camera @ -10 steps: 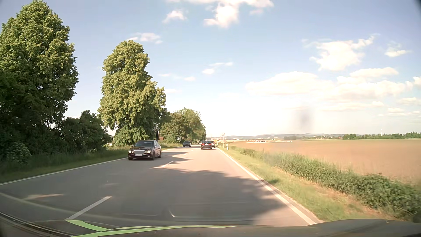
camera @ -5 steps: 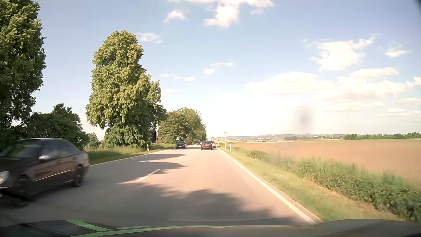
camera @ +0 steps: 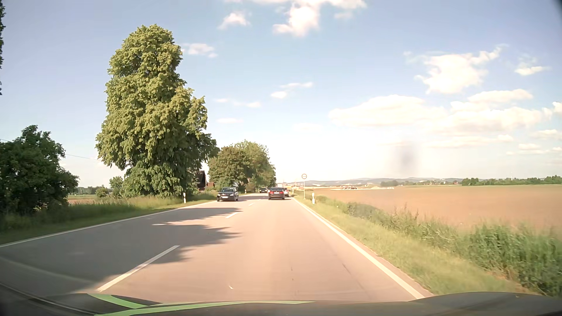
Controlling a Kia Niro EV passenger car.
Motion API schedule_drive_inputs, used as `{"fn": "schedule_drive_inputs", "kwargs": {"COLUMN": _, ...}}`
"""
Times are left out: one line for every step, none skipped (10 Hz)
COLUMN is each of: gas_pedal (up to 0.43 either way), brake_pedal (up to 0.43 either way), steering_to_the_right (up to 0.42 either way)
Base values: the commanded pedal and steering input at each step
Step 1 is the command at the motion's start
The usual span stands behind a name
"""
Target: Follow the waypoints while adhering to traffic rules and regulations
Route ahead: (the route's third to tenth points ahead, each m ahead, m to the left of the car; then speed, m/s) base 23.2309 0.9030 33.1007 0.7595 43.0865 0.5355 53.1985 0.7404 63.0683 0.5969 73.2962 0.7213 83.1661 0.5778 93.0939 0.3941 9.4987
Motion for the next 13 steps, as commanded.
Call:
{"fn": "schedule_drive_inputs", "kwargs": {"gas_pedal": 0.0, "brake_pedal": 0.0, "steering_to_the_right": -0.003}}
{"fn": "schedule_drive_inputs", "kwargs": {"gas_pedal": 0.0, "brake_pedal": 0.0, "steering_to_the_right": -0.003}}
{"fn": "schedule_drive_inputs", "kwargs": {"gas_pedal": 0.0, "brake_pedal": 0.0, "steering_to_the_right": -0.003}}
{"fn": "schedule_drive_inputs", "kwargs": {"gas_pedal": 0.0, "brake_pedal": 0.0, "steering_to_the_right": -0.003}}
{"fn": "schedule_drive_inputs", "kwargs": {"gas_pedal": 0.0, "brake_pedal": 0.0, "steering_to_the_right": -0.003}}
{"fn": "schedule_drive_inputs", "kwargs": {"gas_pedal": 0.0, "brake_pedal": 0.0, "steering_to_the_right": -0.003}}
{"fn": "schedule_drive_inputs", "kwargs": {"gas_pedal": 0.0, "brake_pedal": 0.0, "steering_to_the_right": -0.003}}
{"fn": "schedule_drive_inputs", "kwargs": {"gas_pedal": 0.0, "brake_pedal": 0.0, "steering_to_the_right": -0.003}}
{"fn": "schedule_drive_inputs", "kwargs": {"gas_pedal": 0.0, "brake_pedal": 0.0, "steering_to_the_right": -0.003}}
{"fn": "schedule_drive_inputs", "kwargs": {"gas_pedal": 0.0, "brake_pedal": 0.0, "steering_to_the_right": -0.003}}
{"fn": "schedule_drive_inputs", "kwargs": {"gas_pedal": 0.0, "brake_pedal": 0.0, "steering_to_the_right": -0.002}}
{"fn": "schedule_drive_inputs", "kwargs": {"gas_pedal": 0.0, "brake_pedal": 0.0, "steering_to_the_right": -0.001}}
{"fn": "schedule_drive_inputs", "kwargs": {"gas_pedal": 0.0, "brake_pedal": 0.0, "steering_to_the_right": -0.001}}
